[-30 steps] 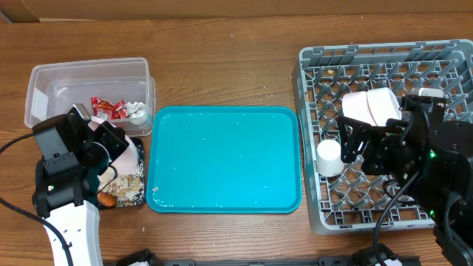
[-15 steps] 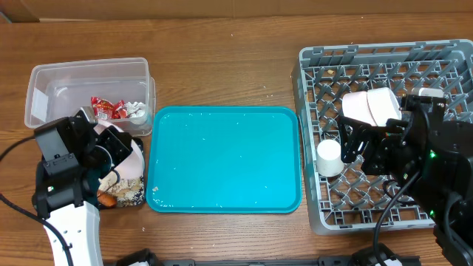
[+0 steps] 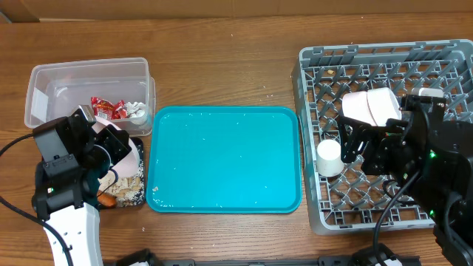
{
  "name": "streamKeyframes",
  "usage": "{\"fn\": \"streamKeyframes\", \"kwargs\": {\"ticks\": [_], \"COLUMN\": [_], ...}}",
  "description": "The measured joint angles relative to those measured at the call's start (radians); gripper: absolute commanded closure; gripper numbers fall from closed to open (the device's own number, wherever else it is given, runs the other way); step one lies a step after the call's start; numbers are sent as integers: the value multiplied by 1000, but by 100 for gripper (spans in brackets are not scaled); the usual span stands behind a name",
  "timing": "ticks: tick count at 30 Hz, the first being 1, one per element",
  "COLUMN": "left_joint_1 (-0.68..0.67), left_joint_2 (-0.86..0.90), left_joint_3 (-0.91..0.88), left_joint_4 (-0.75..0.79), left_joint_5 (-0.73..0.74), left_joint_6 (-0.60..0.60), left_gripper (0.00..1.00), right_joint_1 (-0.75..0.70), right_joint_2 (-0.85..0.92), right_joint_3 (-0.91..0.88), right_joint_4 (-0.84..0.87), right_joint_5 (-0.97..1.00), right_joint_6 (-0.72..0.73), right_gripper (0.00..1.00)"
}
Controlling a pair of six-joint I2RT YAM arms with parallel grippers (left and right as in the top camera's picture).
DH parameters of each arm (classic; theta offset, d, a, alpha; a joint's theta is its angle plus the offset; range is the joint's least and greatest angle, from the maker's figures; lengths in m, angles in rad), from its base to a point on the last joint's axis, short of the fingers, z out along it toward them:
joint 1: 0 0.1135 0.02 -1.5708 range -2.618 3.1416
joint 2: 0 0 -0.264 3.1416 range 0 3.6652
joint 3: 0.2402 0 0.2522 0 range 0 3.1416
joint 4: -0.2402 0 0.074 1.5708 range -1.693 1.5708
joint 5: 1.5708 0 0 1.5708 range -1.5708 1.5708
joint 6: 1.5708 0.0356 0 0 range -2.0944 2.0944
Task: Sort waste into correct bins and load items into the dishwasher
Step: 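Tilt the plate to scrape rice and peanuts onto the black tray, then carry the plate with the left gripper toward the dish rack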
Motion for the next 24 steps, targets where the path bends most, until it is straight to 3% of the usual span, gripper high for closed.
{"fn": "streamKeyframes", "kwargs": {"ticks": [24], "left_joint_1": [-13], "left_joint_2": [0], "left_joint_3": [0], "left_joint_4": [-52], "left_joint_5": [129], "left_joint_6": [114], "left_gripper": [96], "right_joint_1": [0], "right_joint_2": [1], "right_joint_3": [0], "right_joint_4": [1], "right_joint_5": [0], "right_joint_6": [0], "right_gripper": [0]}}
